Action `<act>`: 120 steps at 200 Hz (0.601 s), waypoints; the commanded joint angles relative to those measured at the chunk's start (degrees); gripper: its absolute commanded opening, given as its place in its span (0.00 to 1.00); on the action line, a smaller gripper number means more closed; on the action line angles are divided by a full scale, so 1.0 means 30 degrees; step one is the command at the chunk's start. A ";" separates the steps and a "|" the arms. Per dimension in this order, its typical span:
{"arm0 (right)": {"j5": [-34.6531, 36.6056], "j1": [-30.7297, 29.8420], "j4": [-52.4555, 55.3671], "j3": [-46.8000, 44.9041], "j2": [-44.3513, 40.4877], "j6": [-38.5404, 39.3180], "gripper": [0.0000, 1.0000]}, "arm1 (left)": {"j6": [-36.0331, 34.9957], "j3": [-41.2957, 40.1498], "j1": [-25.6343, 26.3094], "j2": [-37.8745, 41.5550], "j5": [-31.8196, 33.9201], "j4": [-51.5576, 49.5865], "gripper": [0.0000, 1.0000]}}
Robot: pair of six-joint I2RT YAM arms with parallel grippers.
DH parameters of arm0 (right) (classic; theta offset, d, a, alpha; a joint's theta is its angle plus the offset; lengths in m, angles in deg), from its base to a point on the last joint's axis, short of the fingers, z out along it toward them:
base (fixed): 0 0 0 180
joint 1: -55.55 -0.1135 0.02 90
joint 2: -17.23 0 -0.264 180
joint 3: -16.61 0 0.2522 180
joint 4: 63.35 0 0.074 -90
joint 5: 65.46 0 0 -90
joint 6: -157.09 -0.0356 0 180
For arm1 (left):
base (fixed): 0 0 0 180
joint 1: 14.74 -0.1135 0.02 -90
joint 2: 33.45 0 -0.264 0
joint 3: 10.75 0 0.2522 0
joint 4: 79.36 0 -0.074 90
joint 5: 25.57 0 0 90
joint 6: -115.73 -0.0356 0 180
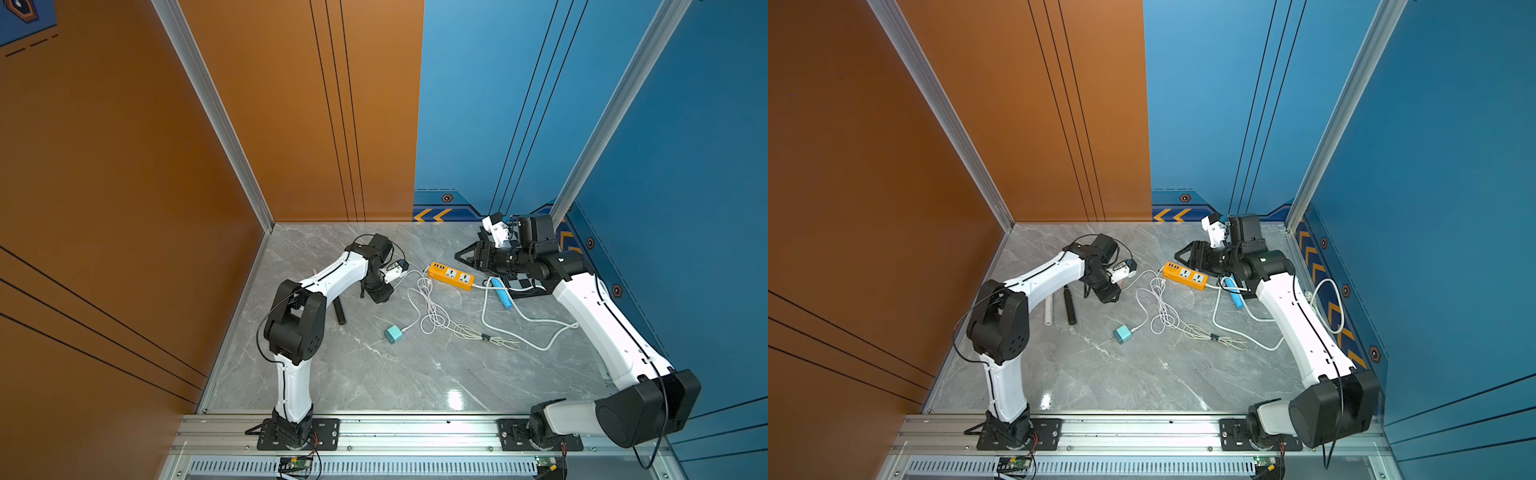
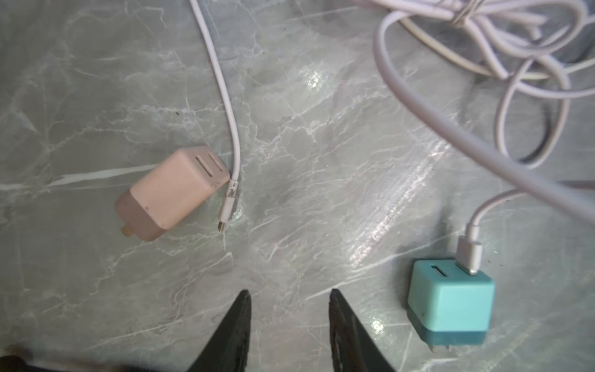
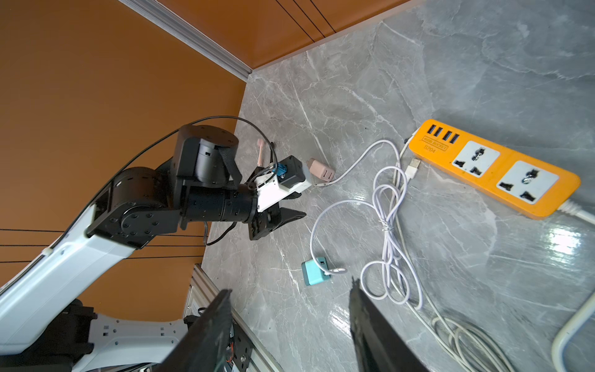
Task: Charge the electric toothbrush
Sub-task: Place the plug at the center of the board, then pick up the charging cable from the center of the board.
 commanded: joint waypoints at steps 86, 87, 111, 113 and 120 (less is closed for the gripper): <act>0.0569 0.0144 0.0637 0.0136 -0.0714 0.0023 0.61 | -0.0218 0.3185 -0.0508 -0.3507 0.0594 -0.0486 0.28; 0.0579 0.0146 0.0638 0.0136 -0.0714 0.0022 0.61 | -0.0225 0.3183 -0.0508 -0.3516 0.0587 -0.0489 0.28; 0.0559 0.0119 0.0645 0.0144 -0.0758 -0.0007 0.61 | -0.0408 0.2981 -0.0509 -0.3715 0.0794 -0.0462 0.26; 0.0574 0.0118 0.0640 0.0139 -0.0769 -0.0009 0.61 | -0.0408 0.2977 -0.0530 -0.3748 0.0839 -0.0476 0.26; 0.0536 0.0126 0.0641 0.0126 -0.0767 -0.0009 0.61 | -0.0434 0.2976 -0.0515 -0.3809 0.1006 -0.0469 0.26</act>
